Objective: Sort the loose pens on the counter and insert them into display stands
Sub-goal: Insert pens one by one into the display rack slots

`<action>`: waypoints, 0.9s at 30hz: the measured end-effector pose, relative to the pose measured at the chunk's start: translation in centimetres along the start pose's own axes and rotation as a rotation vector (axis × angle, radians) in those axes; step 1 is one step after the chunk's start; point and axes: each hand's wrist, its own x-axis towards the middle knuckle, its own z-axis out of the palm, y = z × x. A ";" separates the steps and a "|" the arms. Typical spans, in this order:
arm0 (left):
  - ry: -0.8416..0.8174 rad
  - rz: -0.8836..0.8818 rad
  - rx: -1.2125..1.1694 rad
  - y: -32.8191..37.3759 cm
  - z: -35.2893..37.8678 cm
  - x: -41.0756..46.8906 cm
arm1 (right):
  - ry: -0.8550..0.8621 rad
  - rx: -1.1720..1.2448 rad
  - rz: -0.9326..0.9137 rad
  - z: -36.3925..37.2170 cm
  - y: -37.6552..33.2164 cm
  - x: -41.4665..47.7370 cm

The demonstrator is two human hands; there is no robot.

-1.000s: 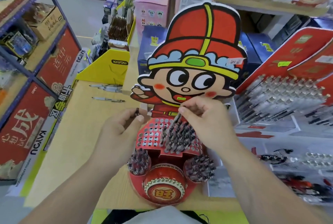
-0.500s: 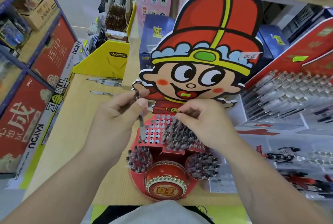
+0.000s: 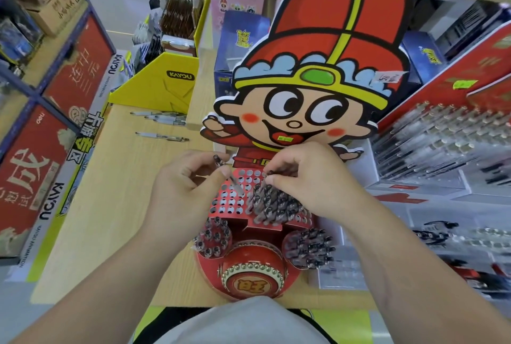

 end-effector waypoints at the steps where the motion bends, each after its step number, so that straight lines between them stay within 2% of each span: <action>1: 0.003 0.013 0.014 0.0 0.1 0.0 | -0.006 -0.009 -0.003 -0.1 0.0 0.0; 6: 0.026 0.039 0.073 -0.2 0.5 0.0 | -0.036 -0.078 -0.013 0.1 0.0 0.3; 15: -0.009 0.009 0.078 -1.1 0.9 0.5 | -0.047 -0.032 0.009 0.3 0.6 0.4; 20: -0.091 0.029 0.144 -0.7 1.3 0.8 | 0.008 0.129 0.025 0.7 1.4 -0.9; 24: -0.117 0.013 0.171 -0.8 1.4 1.7 | 0.116 0.281 0.080 0.9 2.3 -2.2; 27: -0.223 -0.004 0.218 -1.1 1.6 2.1 | 0.154 0.298 0.106 1.1 2.8 -3.0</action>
